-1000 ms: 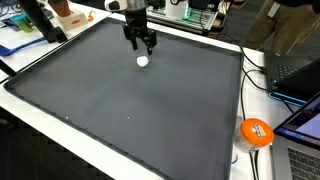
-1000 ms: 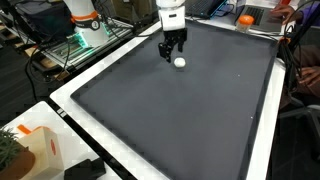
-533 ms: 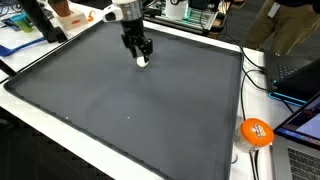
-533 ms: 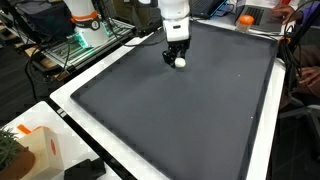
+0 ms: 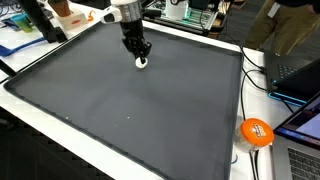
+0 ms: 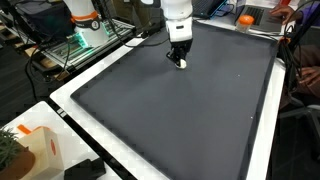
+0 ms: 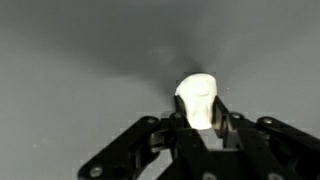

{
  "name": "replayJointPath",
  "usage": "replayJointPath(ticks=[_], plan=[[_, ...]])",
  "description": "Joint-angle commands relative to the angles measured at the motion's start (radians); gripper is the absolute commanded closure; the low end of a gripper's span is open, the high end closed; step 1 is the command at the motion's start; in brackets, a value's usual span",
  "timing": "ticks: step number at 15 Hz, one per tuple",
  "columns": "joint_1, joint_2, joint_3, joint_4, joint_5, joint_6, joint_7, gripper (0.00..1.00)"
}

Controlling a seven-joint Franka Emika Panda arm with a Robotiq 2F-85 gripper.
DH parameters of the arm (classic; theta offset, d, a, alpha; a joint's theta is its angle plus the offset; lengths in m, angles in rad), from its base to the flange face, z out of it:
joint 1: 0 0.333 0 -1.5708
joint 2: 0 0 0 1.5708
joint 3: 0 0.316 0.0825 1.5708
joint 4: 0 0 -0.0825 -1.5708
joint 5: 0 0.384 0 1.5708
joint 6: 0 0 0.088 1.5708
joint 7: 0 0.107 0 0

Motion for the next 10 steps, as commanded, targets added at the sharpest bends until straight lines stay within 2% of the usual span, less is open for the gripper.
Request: replayJointPath(ticks=[1,4,5,6,7,9,10], plan=[[0.003,0.015,-0.015,0.002,-0.031,-0.012,0.015,0.98],[0.011,0.018,-0.024,0.001,-0.051,-0.013,0.026,0.96],[0.012,0.019,-0.027,0.001,-0.056,-0.017,0.028,0.99],[0.015,0.019,-0.031,0.002,-0.065,-0.024,0.034,0.89],[0.016,0.018,-0.033,0.004,-0.071,-0.031,0.036,0.64],[0.025,0.019,-0.042,0.006,-0.099,-0.048,0.055,0.61],[0.036,0.016,-0.055,0.004,-0.128,-0.048,0.074,0.55]])
